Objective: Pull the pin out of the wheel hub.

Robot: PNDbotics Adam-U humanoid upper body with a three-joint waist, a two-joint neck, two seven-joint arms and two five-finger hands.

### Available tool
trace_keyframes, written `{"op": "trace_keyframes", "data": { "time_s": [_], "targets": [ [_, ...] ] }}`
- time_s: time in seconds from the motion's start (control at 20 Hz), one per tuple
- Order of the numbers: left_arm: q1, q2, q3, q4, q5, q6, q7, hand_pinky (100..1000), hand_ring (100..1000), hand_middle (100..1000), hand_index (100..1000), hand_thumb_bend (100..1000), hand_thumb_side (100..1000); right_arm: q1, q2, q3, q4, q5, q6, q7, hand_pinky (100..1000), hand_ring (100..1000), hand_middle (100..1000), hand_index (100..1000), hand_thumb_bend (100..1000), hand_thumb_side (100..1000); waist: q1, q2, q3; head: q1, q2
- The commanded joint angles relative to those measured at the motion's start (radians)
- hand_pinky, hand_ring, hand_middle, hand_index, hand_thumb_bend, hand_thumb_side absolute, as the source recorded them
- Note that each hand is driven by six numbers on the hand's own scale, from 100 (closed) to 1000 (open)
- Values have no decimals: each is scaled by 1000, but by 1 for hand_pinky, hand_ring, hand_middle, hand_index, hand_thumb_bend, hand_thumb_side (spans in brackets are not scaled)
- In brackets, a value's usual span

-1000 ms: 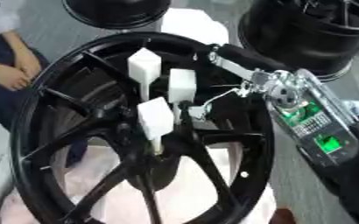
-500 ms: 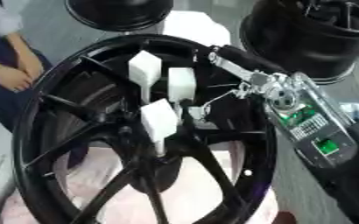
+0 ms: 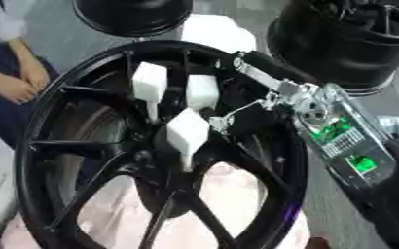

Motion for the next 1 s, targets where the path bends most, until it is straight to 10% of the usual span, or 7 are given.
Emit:
{"op": "trace_keyframes", "data": {
  "time_s": [0.05,0.2,0.25,0.3,1.0],
  "targets": [
    [-9,24,-2,-15,-4,5,2,585,563,553,708,100,886,-18,4,-29,5,-39,32,-37,706,728,252,375,100,113,10,-24,1,-11,-9],
    [-10,23,-3,-12,-3,6,2,585,563,553,709,100,886,-25,4,-29,-11,-90,69,-52,698,714,227,359,105,107,10,-27,2,-12,-6],
    [-10,23,-3,-12,-3,6,2,585,563,553,709,100,886,-27,2,-31,-18,-107,79,-53,695,709,215,354,100,273,10,-28,1,-12,-6],
    [-9,23,-3,-11,-3,6,2,585,563,553,709,100,886,-29,-1,-34,-26,-125,87,-53,693,706,210,351,131,100,10,-29,1,-13,-5],
    [-4,20,0,-1,-1,6,6,585,563,552,708,100,885,-73,-82,-102,-98,-273,159,-107,685,687,182,333,189,100,13,-42,-9,-6,-7]
  ]
}}
